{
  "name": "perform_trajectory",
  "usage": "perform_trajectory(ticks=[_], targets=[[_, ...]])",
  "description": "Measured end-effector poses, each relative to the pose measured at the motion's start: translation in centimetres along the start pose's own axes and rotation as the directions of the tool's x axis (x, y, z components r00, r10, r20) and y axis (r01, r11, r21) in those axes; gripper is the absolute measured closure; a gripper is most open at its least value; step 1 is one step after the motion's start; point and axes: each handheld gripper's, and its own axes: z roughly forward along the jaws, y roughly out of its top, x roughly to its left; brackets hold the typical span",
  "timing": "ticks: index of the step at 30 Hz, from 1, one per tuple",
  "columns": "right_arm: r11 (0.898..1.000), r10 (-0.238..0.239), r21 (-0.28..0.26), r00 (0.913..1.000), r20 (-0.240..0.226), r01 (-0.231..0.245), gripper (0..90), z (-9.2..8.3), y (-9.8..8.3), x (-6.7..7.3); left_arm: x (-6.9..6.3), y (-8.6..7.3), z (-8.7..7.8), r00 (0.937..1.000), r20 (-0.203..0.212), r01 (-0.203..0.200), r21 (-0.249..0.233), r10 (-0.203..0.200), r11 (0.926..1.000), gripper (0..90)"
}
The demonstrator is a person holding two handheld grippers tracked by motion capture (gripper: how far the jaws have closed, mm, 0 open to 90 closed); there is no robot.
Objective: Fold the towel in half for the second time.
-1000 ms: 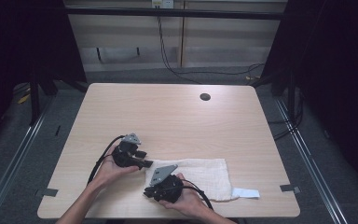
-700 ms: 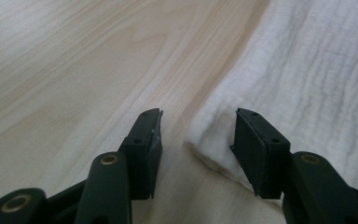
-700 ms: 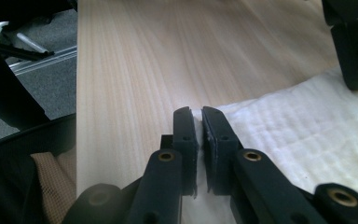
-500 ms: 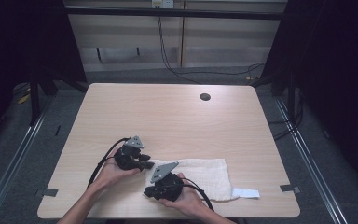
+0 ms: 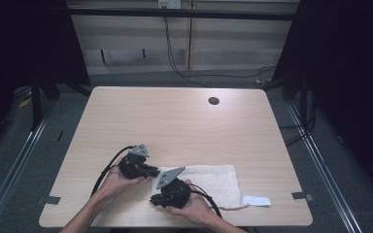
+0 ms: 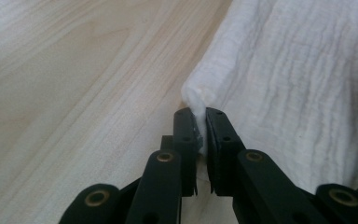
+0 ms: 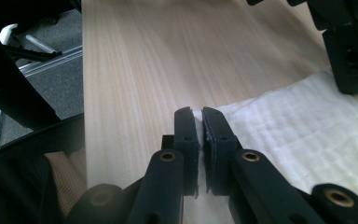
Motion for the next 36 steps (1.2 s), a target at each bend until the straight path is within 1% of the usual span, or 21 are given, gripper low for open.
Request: perform_trajectory(ticks=[1, 2, 4, 5, 8, 9, 11, 12, 14, 15, 17, 18, 19, 20, 22, 23, 24, 28, 32, 33, 36], targets=[[1.0, -0.004, -0.009, 1.0, -0.004, 0.004, 85.3, 0.0, 0.0, 0.0, 0.1, 0.0, 0.0, 0.9999, 0.007, 0.011, -0.006, -0.011, 0.9999, 83.6], [1.0, -0.006, -0.005, 1.0, -0.001, 0.006, 85.3, -0.1, 0.1, 0.0, 0.2, 0.0, -0.1, 0.9999, -0.004, 0.015, -0.005, -0.015, 0.9999, 83.6], [1.0, -0.003, -0.018, 1.0, -0.007, 0.003, 85.3, -0.2, 0.2, -0.1, 0.4, -0.1, -0.3, 0.9996, 0.005, 0.026, -0.018, -0.026, 0.9995, 83.6], [1.0, 0.006, -0.016, 1.0, -0.008, -0.006, 85.3, -0.3, 0.2, -0.1, 0.5, -0.1, -0.4, 0.9994, 0.002, 0.034, -0.028, -0.034, 0.999, 83.6], [1.0, 0.007, -0.029, 0.9999, -0.012, -0.007, 85.3, -0.5, 0.4, -0.2, 0.6, -0.1, -0.7, 0.9988, 0.006, 0.049, -0.036, -0.049, 0.9982, 83.7], [0.999, 0.007, -0.036, 0.9999, -0.012, -0.007, 85.4, -0.6, 0.4, -0.2, 0.7, -0.1, -0.8, 0.9985, 0.019, 0.052, -0.047, -0.051, 0.9975, 83.6], [0.999, 0.009, -0.042, 0.9999, -0.013, -0.009, 85.4, -1.0, 0.6, -0.1, 0.7, -0.1, -1.1, 0.9975, 0.015, 0.07, -0.066, -0.069, 0.9954, 83.7], [0.999, 0.009, -0.051, 0.9999, -0.011, -0.01, 85.4, -1.1, 0.7, -0.1, 0.8, 0.0, -1.3, 0.9974, 0.017, 0.071, -0.071, -0.07, 0.9949, 83.7], [0.998, 0.009, -0.061, 0.9999, -0.012, -0.01, 85.4, -1.4, 0.8, -0.2, 1.0, -0.1, -1.6, 0.9961, 0.025, 0.086, -0.092, -0.084, 0.992, 83.7], [0.998, 0.013, -0.065, 0.9998, -0.015, -0.014, 85.4, -1.5, 0.9, -0.2, 1.1, -0.1, -1.8, 0.9962, 0.019, 0.087, -0.088, -0.085, 0.9923, 83.7], [0.997, 0.019, -0.072, 0.9997, -0.017, -0.02, 85.4, -1.7, 1.1, -0.2, 1.2, -0.1, -2.0, 0.9966, 0.022, 0.082, -0.095, -0.08, 0.9921, 83.7], [0.997, 0.01, -0.079, 0.9998, -0.019, -0.011, 85.4, -1.8, 1.2, -0.2, 1.2, -0.1, -2.1, 0.9968, 0.02, 0.079, -0.103, -0.078, 0.9916, 83.6], [0.996, 0.017, -0.082, 0.9997, -0.02, -0.018, 85.4, -1.9, 1.3, -0.2, 1.2, -0.1, -2.2, 0.9969, 0.017, 0.079, -0.104, -0.077, 0.9915, 83.5], [0.996, 0.014, -0.089, 0.9996, -0.026, -0.016, 85.4, -1.9, 1.3, -0.2, 1.3, -0.1, -2.3, 0.9969, 0.018, 0.077, -0.106, -0.076, 0.9914, 83.5], [0.995, 0.011, -0.096, 0.9995, -0.029, -0.014, 85.4, -2.0, 1.6, -0.2, 1.4, -0.1, -2.5, 0.996, 0.02, 0.089, -0.12, -0.087, 0.9888, 83.5], [0.994, 0.013, -0.108, 0.9994, -0.032, -0.016, 85.4, -2.2, 1.8, -0.2, 1.4, -0.1, -2.6, 0.9956, 0.025, 0.093, -0.125, -0.091, 0.9877, 83.5], [0.994, 0.009, -0.11, 0.9994, -0.032, -0.012, 85.4, -2.3, 1.9, -0.2, 1.4, -0.1, -2.7, 0.9956, 0.026, 0.093, -0.126, -0.09, 0.9877, 83.5], [0.991, 0.008, -0.135, 0.9995, -0.031, -0.012, 85.4, -2.9, 2.3, 0.0, 1.4, -0.1, -3.1, 0.9944, 0.031, 0.105, -0.155, -0.101, 0.9823, 83.5], [0.986, 0.008, -0.164, 0.9996, -0.029, -0.013, 85.5, -3.6, 2.7, 0.0, 1.3, 0.3, -4.0, 0.9956, 0.028, 0.093, -0.178, -0.089, 0.9796, 83.6], [0.986, 0.007, -0.167, 0.9995, -0.031, -0.012, 85.5, -3.8, 2.8, 0.1, 1.4, 0.4, -4.4, 0.9956, 0.029, 0.093, -0.19, -0.089, 0.9774, 83.6], [0.982, 0.002, -0.187, 0.9996, -0.027, -0.007, 85.5, -4.3, 3.2, 0.1, 1.4, 0.5, -4.8, 0.995, 0.028, 0.1, -0.21, -0.096, 0.9726, 83.6]])
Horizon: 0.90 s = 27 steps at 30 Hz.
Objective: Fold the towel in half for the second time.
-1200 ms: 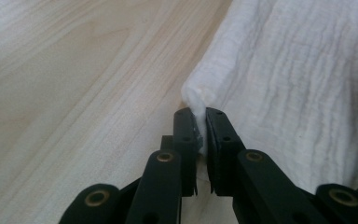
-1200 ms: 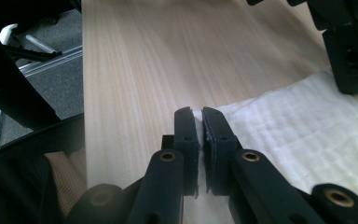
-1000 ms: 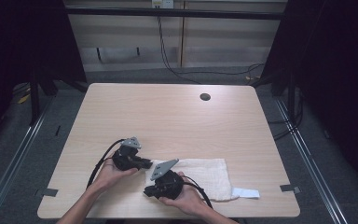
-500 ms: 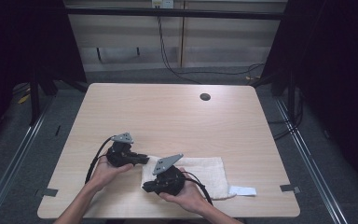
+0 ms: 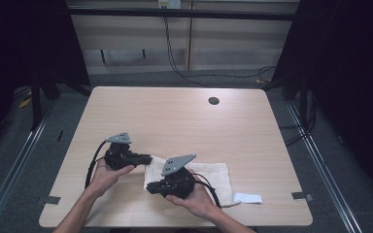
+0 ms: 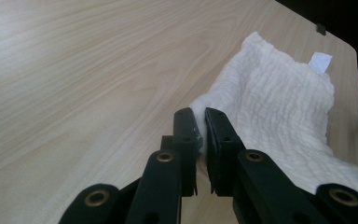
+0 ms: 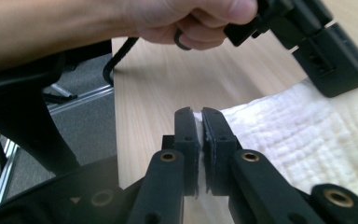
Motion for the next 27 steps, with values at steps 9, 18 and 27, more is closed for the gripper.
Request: perform_trajectory(ticks=[9, 18, 27], targets=[[0.999, 0.006, -0.033, 0.9996, -0.028, -0.007, 85.5, 0.7, 1.2, -0.1, 0.4, 0.1, -1.6, 0.9994, -0.03, -0.016, -0.031, 0.015, 0.9994, 83.5], [0.999, -0.021, -0.046, 0.9987, -0.046, 0.019, 85.5, 1.9, 3.5, 0.1, 0.9, 0.2, -3.6, 0.9977, -0.067, -0.006, -0.062, 0.002, 0.9981, 83.4], [0.997, -0.035, -0.071, 0.9971, -0.067, 0.031, 85.5, 3.7, 5.9, 0.1, 1.6, 0.7, -7.1, 0.9919, -0.126, 0.003, -0.115, -0.018, 0.9933, 83.6]])
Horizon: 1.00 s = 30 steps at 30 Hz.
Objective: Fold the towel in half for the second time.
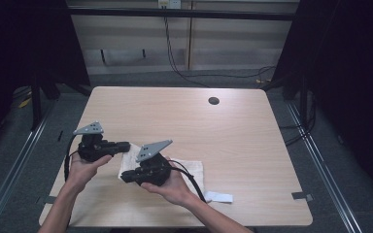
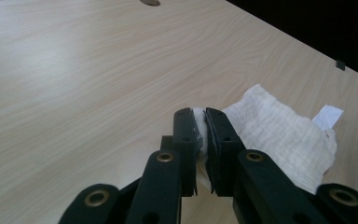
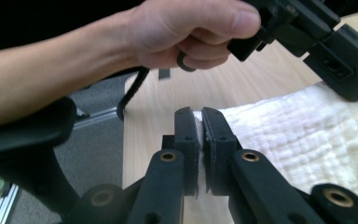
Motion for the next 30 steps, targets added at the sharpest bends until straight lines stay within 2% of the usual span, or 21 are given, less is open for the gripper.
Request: perform_trajectory(ticks=[3, 5, 9, 12, 20, 23, 30], targets=[[1.0, -0.005, -0.03, 0.9999, -0.01, 0.005, 85.5, 0.4, 1.0, 0.2, -0.1, 0.3, -0.8, 0.9996, -0.025, -0.015, 0.003, 0.015, 0.9999, 83.7], [0.999, -0.01, -0.038, 0.9999, -0.014, 0.01, 85.5, 0.5, 1.2, 0.3, -0.2, 0.3, -0.7, 0.9997, -0.023, -0.009, -0.001, 0.009, 1.0, 83.6], [1.0, -0.025, 0.007, 0.9997, -0.001, 0.025, 85.5, 0.9, 0.4, 0.5, -0.6, 0.3, 0.2, 0.9997, -0.018, -0.017, 0.027, 0.017, 0.9995, 83.7], [1.0, -0.012, 0.011, 0.9999, 0.005, 0.012, 85.5, 0.7, -0.3, 0.3, -0.9, 0.2, 1.2, 0.9997, -0.015, -0.02, 0.049, 0.021, 0.9986, 83.6], [1.0, 0.001, -0.006, 0.9997, 0.026, -0.001, 85.5, -0.8, -1.6, 0.1, -1.6, 0.7, 3.2, 0.9997, 0.006, -0.024, 0.068, 0.024, 0.9974, 83.4], [1.0, 0.019, -0.019, 0.9995, 0.024, -0.019, 85.5, -1.6, -1.8, -0.1, -2.2, 1.1, 4.1, 0.9992, 0.015, -0.039, 0.079, 0.038, 0.9961, 83.4], [1.0, 0.001, 0.002, 0.9982, 0.059, -0.001, 85.4, -3.3, -2.4, 0.2, -3.4, 1.6, 6.4, 0.9973, 0.057, -0.052, 0.095, 0.047, 0.9941, 83.2]])
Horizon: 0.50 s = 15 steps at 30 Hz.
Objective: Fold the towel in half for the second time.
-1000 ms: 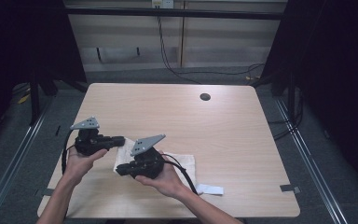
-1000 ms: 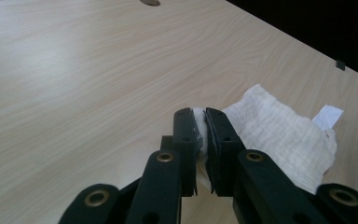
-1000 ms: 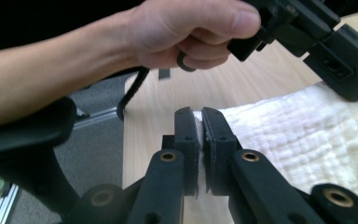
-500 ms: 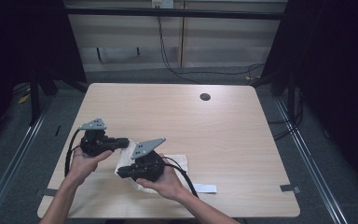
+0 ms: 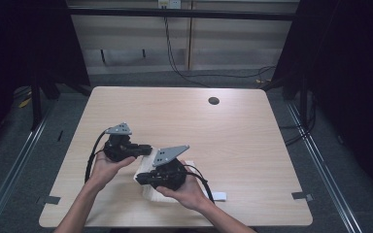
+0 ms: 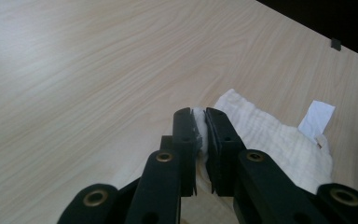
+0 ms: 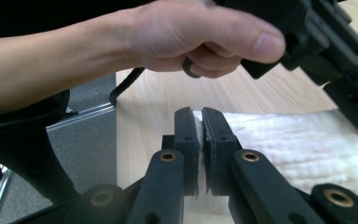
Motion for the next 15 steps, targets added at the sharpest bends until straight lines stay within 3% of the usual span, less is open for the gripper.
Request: perform_trajectory(ticks=[3, 15], targets=[[1.0, 0.004, 0.004, 0.9997, 0.022, -0.005, 85.4, -1.0, -0.5, -0.2, 0.0, 0.3, 0.9, 0.9999, 0.006, 0.016, 0.006, -0.016, 0.9999, 83.3], [0.999, 0.047, -0.001, 0.9948, 0.09, -0.047, 84.9, -4.2, -2.8, -0.7, -1.2, 1.4, 3.9, 0.9998, 0.021, -0.002, 0.039, 0.001, 0.9993, 83.4]])
